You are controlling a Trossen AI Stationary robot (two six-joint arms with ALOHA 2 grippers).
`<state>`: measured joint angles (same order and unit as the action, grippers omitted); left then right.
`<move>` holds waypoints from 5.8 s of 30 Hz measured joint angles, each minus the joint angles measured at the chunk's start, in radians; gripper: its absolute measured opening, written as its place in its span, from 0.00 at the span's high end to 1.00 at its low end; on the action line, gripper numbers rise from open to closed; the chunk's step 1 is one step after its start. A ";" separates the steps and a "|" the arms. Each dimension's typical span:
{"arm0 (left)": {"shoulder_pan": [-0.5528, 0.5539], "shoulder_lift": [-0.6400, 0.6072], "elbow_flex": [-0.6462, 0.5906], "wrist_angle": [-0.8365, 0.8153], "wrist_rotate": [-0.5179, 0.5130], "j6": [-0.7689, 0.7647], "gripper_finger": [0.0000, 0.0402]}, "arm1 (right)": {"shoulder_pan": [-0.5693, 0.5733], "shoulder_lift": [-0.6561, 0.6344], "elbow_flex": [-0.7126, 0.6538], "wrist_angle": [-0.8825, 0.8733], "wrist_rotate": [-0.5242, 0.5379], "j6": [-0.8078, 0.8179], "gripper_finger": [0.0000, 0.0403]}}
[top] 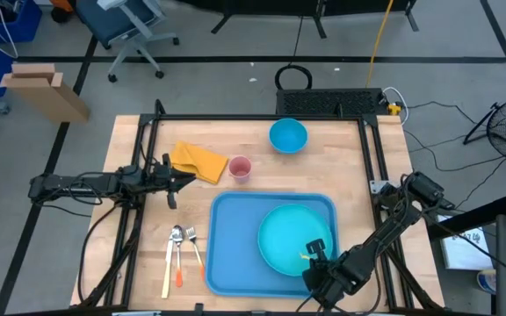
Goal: Set up tray
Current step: Put the green plate on the blue tray, then put the blue bowl on the green plate
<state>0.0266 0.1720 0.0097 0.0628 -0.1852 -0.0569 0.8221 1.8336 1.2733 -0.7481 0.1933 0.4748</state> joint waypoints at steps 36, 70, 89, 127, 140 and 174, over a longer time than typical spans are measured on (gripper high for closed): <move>0.000 0.000 0.001 -0.005 0.000 0.004 0.88 | 0.004 -0.035 -0.057 0.074 -0.195 0.115 0.57; 0.000 0.000 0.001 -0.009 0.000 0.036 0.88 | -1.063 -0.659 -0.053 0.258 -0.121 -0.270 0.61; 0.000 0.006 0.002 -0.021 0.001 0.024 0.88 | -1.381 -0.342 0.165 0.046 0.012 -0.426 0.33; 0.000 0.007 0.002 -0.023 0.000 0.005 0.88 | -1.575 0.062 0.175 -0.030 -0.147 -0.491 0.10; 0.000 0.007 0.002 -0.022 0.000 -0.001 0.88 | -1.575 0.096 0.175 -0.028 -0.147 -0.523 0.32; 0.000 0.007 -0.001 -0.002 0.002 -0.031 0.88 | -1.254 -0.537 0.173 -0.526 -0.206 -0.411 1.00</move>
<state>0.0267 0.1787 0.0090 0.0611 -0.1837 -0.0881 -0.4319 1.2965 1.4467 -1.2737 -0.0127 0.0639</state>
